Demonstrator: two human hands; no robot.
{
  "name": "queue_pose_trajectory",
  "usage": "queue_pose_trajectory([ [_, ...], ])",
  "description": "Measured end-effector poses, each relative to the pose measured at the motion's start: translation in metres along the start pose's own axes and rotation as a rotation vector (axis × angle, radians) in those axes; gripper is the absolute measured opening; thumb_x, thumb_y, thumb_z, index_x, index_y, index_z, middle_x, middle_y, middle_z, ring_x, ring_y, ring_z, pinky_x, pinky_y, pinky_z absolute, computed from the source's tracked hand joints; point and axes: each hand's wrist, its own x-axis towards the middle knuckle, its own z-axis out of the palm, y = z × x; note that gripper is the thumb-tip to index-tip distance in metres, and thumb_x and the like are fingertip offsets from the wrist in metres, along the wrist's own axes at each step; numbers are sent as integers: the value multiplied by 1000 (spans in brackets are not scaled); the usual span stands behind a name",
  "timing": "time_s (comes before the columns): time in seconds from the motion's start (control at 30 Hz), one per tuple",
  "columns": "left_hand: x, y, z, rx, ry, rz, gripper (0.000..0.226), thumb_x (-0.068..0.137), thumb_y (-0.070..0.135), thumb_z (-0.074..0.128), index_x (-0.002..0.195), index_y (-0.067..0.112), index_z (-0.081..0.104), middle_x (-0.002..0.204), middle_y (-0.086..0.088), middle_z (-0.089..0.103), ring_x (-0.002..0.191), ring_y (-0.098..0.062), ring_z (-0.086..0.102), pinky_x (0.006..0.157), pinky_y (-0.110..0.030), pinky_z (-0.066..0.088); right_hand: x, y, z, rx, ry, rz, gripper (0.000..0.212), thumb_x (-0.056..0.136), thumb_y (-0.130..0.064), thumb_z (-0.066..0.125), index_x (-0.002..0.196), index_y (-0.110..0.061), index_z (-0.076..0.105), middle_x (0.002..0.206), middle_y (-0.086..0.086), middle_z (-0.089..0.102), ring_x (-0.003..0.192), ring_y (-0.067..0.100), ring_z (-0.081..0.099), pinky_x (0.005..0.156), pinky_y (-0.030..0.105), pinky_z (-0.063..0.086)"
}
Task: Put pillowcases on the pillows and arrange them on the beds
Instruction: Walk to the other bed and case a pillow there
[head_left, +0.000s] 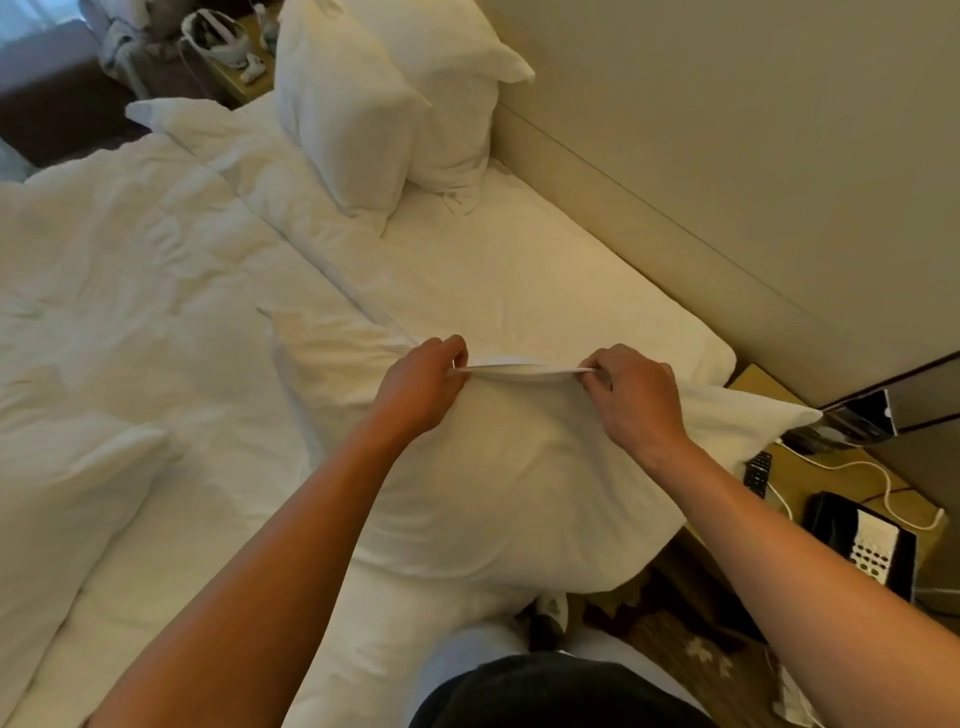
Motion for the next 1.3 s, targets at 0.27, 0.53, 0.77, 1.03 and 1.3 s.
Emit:
queue_pose_trajectory([
  [0.27, 38, -26, 8, 13, -121, 48, 8, 102, 34, 49, 100, 27, 46, 99, 1, 55, 78, -23, 60, 66, -38, 53, 15, 8, 15, 118, -155, 72, 32, 108, -39, 44, 84, -18, 42, 70, 1, 59, 67, 28, 58, 61, 42, 44],
  [0.53, 62, -50, 19, 196, -193, -22, 23, 99, 21, 44, 116, 19, 60, 109, -2, 63, 97, -28, 65, 74, -38, 52, 21, 25, 27, 98, -183, 89, 33, 105, -52, 42, 85, -27, 36, 65, -1, 58, 61, 22, 56, 55, 40, 43],
  [0.77, 68, -58, 25, 272, -167, -65, 25, 103, 25, 42, 104, 17, 66, 104, -5, 58, 91, -31, 65, 70, -37, 51, 24, 49, 35, -27, -303, 125, 25, 94, -48, 59, 90, -24, 62, 82, -3, 67, 77, 19, 61, 68, 39, 51],
  [1.03, 65, -70, 19, 228, -106, -132, 29, 99, 15, 38, 84, 18, 62, 87, -6, 66, 73, -27, 60, 55, -31, 40, 16, 51, 45, 92, -168, 94, 38, 104, -50, 42, 78, -22, 42, 67, -2, 55, 64, 18, 54, 58, 36, 39],
  [1.3, 47, -91, 27, 236, -217, -90, 36, 103, 23, 37, 117, 22, 70, 113, -8, 59, 93, -32, 64, 73, -37, 52, 5, 45, 50, 49, -218, 124, 34, 105, -57, 38, 92, -26, 37, 68, 0, 60, 63, 19, 57, 55, 37, 40],
])
